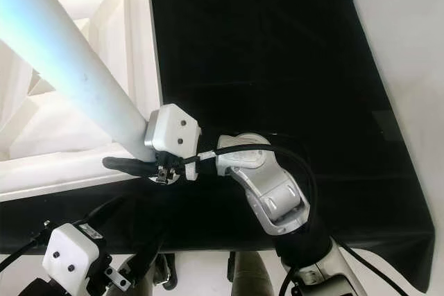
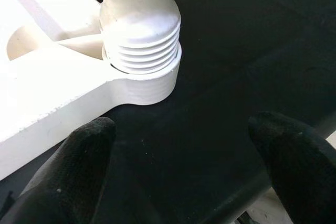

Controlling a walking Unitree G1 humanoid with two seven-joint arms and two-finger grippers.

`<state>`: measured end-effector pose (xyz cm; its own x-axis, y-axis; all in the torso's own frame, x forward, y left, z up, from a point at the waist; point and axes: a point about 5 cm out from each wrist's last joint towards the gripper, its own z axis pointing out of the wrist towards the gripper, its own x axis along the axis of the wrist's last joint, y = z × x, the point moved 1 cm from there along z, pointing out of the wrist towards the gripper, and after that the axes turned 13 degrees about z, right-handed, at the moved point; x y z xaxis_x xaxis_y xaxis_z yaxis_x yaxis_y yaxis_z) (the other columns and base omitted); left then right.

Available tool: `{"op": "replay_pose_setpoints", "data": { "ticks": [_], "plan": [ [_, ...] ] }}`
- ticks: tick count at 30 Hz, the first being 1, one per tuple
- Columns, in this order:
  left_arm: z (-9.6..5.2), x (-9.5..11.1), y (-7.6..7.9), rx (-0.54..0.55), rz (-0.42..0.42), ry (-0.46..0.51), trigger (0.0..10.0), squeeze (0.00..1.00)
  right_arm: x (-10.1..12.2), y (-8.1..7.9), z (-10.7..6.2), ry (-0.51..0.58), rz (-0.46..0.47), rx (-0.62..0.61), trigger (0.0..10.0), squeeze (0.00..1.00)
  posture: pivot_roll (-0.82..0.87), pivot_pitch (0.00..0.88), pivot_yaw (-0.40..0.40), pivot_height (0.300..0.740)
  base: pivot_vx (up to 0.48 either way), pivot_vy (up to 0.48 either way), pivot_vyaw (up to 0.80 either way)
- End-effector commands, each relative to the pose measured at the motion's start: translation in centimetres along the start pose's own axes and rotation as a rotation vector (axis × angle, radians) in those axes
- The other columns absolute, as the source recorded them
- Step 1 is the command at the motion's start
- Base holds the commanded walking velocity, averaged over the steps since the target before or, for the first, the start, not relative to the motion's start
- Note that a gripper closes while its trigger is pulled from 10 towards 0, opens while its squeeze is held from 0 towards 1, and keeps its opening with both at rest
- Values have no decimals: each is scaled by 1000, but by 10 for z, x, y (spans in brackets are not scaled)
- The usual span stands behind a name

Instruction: Building children table

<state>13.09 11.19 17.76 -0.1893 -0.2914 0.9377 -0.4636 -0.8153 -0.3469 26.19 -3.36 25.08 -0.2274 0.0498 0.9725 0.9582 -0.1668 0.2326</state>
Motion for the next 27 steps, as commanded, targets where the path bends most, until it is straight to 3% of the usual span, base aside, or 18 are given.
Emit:
{"op": "replay_pose_setpoints", "data": {
  "ticks": [1,8,9,13,16,19,27],
  "plan": [
    [-2,-5,2,-4,-11,-26,10000,0,-24,-4,-2,-72,112,-40,10000,0,79,400,20,740,0,0,0],
    [-2,-5,2,-5,-12,-26,10000,0,-29,-4,-5,-64,133,-133,10000,0,75,402,21,740,0,0,0],
    [-2,-5,2,-4,-11,-27,10000,0,-38,-2,-11,-63,166,-290,10000,0,75,402,25,740,0,0,0],
    [-1,-6,1,-4,-11,-26,10000,0,-45,-3,-16,-70,179,-396,10000,0,75,402,25,740,0,0,0],
    [-1,-5,-1,1,4,-25,10000,0,-51,-9,-32,-88,67,-719,10000,0,75,392,25,740,0,0,0],
    [-1,-5,-2,6,13,-24,10000,0,-50,-13,-35,-95,29,-764,10000,0,78,391,25,740,0,0,0],
    [4,-2,-36,175,95,-36,10000,0,-54,-9,-29,-97,72,-824,10000,0,88,360,26,740,0,0,0]
  ]
}}
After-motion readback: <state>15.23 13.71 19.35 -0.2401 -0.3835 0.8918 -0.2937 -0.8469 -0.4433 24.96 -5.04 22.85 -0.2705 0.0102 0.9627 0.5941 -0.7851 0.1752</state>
